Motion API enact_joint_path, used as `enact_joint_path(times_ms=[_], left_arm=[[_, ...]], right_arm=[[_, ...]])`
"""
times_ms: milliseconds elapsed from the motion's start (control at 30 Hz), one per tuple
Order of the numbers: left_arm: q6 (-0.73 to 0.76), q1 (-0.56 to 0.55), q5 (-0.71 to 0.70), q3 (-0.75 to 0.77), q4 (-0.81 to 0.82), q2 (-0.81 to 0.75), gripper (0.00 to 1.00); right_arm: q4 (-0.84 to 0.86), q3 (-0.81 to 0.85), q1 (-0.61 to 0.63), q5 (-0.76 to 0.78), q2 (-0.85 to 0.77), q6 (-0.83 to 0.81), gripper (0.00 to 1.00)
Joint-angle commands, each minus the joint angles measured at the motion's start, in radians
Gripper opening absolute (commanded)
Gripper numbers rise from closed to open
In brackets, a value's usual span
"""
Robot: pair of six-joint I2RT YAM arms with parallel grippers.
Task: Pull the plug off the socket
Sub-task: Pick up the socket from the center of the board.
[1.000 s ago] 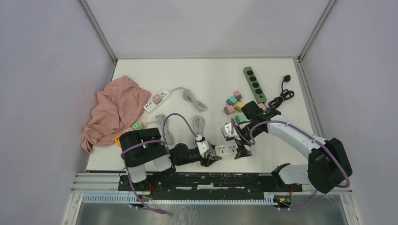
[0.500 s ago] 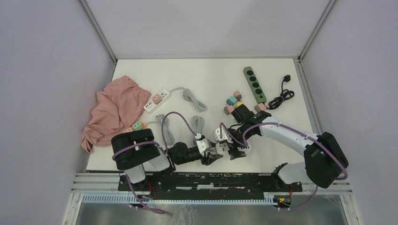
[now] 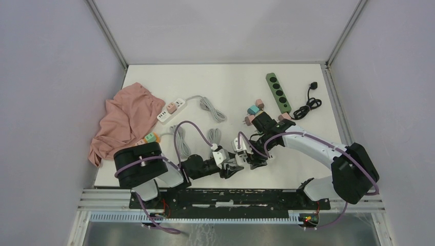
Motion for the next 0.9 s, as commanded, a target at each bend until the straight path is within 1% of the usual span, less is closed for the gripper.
enact_joint_path(times_ms=[0,33,67,100,167,333,467,567,700,867], left_arm=[[-0.025,0.000,-0.039,0.000,0.038,-0.079,0.49],[-0.031,0.001,-0.048,-0.002,0.027,-0.098,0.64],[-0.037,0.000,-0.052,-0.004,0.011,-0.123,0.72],[-0.044,0.000,-0.055,-0.002,-0.015,-0.147,0.77],[-0.057,-0.001,-0.054,0.013,-0.128,-0.233,0.82],[-0.062,0.000,-0.072,0.094,-0.478,-0.443,0.85],[-0.045,-0.001,-0.153,0.102,-0.628,-0.591,0.87],[-0.029,-0.001,-0.198,0.078,-0.682,-0.680,0.89],[-0.033,0.001,-0.241,0.028,-0.693,-0.755,0.92],[-0.049,0.000,-0.274,-0.025,-0.664,-0.783,0.93]], right_arm=[[-0.037,0.071,-0.001,-0.041,-0.015,0.000,0.07],[-0.050,0.077,-0.008,-0.048,-0.015,-0.005,0.06],[-0.065,0.086,-0.016,-0.059,-0.014,-0.013,0.05],[-0.087,0.094,-0.028,-0.079,-0.015,-0.020,0.05],[-0.130,0.116,-0.055,-0.107,-0.017,-0.037,0.04],[-0.265,0.203,-0.160,-0.162,-0.023,-0.075,0.03],[-0.280,0.213,-0.271,-0.204,-0.071,-0.076,0.03],[-0.276,0.217,-0.344,-0.234,-0.113,-0.059,0.03],[-0.259,0.221,-0.437,-0.259,-0.149,-0.019,0.03],[-0.228,0.227,-0.521,-0.276,-0.182,0.029,0.02]])
